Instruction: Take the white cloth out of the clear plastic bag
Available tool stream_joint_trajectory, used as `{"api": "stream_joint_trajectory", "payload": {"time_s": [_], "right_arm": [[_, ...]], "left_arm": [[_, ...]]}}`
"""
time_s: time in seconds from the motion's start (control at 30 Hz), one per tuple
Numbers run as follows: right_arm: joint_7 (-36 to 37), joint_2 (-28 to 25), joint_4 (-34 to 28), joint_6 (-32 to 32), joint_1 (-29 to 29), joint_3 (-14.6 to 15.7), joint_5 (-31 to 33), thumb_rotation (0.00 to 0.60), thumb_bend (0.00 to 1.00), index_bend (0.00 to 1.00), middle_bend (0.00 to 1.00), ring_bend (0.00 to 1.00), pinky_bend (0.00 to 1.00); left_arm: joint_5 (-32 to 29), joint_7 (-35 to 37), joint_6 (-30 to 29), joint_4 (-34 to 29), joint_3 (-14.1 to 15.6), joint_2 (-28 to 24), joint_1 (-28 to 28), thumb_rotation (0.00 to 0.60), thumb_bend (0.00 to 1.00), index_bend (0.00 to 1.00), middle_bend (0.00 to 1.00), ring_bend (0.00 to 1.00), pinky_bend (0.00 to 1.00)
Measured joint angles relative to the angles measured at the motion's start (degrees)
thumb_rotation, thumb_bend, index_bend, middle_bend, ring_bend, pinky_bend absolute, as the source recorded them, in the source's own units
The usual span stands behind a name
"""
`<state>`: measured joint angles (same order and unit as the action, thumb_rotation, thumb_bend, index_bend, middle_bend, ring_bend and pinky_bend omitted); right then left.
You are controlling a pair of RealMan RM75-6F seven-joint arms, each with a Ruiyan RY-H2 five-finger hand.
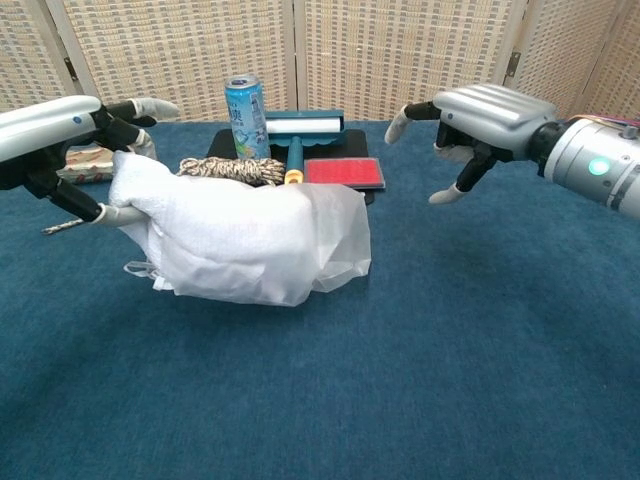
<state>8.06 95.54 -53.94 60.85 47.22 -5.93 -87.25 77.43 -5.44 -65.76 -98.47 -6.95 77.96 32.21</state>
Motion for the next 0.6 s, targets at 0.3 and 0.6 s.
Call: {"api": "stream_joint_trajectory", "payload": {"time_s": [0.3,0.6], "right_arm": [[3.5,2.4,3.7,-4.9,4.6,-0.3,-1.2,0.6,0.0,0.3,1.0,1.0,1.0],[6.6,5.1,6.2,-8.0,7.2,-0.4,-1.3,0.6,0.0,0.3,1.0,1.0,1.0]], "left_arm": [[0.0,0.5,0.0,0.1,-0.1,-0.3,-0.3,0.6,0.33,0.67,0.0,0.0,0.21],[0.1,1.1,-0.1,0.6,-0.1,-0.1,-0.7,0.6,0.33,0.67,0.0,0.0,0.21]]}}
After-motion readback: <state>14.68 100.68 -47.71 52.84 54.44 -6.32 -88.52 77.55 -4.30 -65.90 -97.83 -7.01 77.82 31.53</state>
